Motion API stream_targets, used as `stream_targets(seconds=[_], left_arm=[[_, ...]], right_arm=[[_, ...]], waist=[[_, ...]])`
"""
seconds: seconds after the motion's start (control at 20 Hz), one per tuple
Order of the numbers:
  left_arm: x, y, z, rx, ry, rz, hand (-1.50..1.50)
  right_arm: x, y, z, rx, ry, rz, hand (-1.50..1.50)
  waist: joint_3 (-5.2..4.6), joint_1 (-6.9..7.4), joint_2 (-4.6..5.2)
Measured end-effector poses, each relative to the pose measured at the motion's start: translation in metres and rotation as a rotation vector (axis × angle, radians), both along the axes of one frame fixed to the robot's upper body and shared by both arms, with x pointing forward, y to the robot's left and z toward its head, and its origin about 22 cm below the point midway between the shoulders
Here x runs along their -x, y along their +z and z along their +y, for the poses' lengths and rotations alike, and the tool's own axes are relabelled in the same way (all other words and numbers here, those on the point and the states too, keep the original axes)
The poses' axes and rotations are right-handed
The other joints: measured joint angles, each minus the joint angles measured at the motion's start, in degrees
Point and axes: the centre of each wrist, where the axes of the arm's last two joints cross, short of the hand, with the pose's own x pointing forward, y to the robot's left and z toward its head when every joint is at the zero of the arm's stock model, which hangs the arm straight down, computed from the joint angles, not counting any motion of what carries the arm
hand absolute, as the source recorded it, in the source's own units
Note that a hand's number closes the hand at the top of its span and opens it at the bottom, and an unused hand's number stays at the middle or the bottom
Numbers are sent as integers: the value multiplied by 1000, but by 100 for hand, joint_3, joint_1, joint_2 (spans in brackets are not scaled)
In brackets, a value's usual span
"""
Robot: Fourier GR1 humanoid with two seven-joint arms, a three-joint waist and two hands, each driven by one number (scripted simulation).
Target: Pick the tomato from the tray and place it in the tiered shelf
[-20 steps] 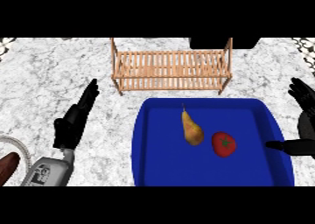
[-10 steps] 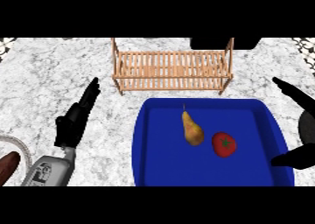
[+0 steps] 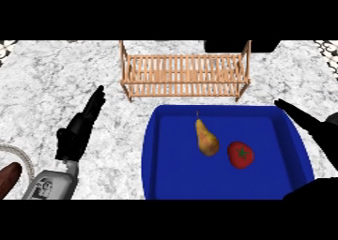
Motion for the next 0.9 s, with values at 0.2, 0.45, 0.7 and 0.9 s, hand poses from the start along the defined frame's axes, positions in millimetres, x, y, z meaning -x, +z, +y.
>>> stream_targets(seconds=[0.2, 0.45, 0.7, 0.9], left_arm=[[-4, 0, -9, 2, -4, -1, 0], [-7, 4, -8, 2, -2, -6, 0], [-8, 2, -11, 8, 1, -9, 0], [-6, 3, -11, 3, 1, -3, 0]], right_arm=[[5, -5, 17, 12, -9, -9, -150], [11, -1, 33, 29, -22, -24, -150], [9, -7, 38, 32, -47, -31, -150], [10, -15, 45, 29, -46, -28, -150]], waist=[[4, 5, 6], [4, 7, 7], [5, 8, 10], [6, 10, 9]])
